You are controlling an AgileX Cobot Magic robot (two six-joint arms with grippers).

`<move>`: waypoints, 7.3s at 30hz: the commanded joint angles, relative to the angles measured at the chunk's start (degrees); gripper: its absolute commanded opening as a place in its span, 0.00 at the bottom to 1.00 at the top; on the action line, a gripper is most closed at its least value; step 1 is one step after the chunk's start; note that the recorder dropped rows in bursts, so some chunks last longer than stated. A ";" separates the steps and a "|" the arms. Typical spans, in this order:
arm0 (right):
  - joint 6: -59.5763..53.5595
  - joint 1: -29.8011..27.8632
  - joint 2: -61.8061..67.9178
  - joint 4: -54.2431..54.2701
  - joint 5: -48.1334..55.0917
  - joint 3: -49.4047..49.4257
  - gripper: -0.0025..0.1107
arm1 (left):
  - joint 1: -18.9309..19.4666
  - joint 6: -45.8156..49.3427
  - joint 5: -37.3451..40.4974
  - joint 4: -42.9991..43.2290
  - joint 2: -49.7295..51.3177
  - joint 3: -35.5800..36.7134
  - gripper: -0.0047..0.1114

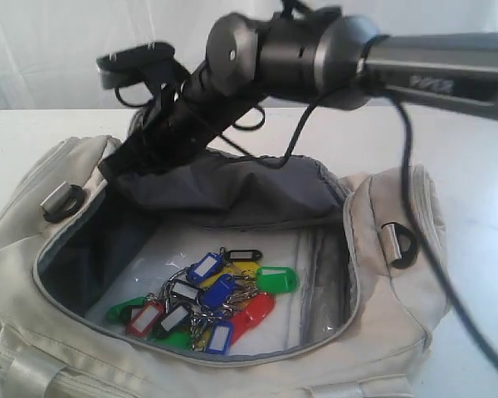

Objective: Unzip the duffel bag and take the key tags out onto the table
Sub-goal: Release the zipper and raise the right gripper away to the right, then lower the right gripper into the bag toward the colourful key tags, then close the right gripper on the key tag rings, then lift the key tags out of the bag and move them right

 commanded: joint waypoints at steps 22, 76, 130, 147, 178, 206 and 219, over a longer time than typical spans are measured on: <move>35.44 -0.53 -60.98 -38.40 13.94 38.23 0.02 | -0.29 1.53 -1.25 -0.85 -0.18 0.83 0.04; 15.21 -0.53 -15.73 -6.74 20.11 21.16 0.19 | -0.29 1.78 -3.97 -2.49 -0.09 3.22 0.04; -3.16 4.61 -3.26 -26.26 9.10 21.15 0.36 | -0.41 1.78 -3.52 -3.29 -0.20 3.22 0.04; -3.55 4.61 -0.33 -22.11 7.40 21.15 0.63 | -0.41 1.78 -3.38 -3.56 -0.20 3.22 0.04; -6.38 4.61 -10.39 -14.41 16.63 15.79 0.02 | -0.41 1.78 -3.38 -3.56 -0.20 3.22 0.04; -6.38 4.61 -24.83 -13.54 11.55 15.16 0.02 | -0.41 1.78 -3.38 -3.56 -0.20 3.22 0.04; 0.91 4.61 -31.80 -25.43 16.35 15.27 0.02 | -0.41 1.78 -3.38 -3.56 -0.20 3.22 0.04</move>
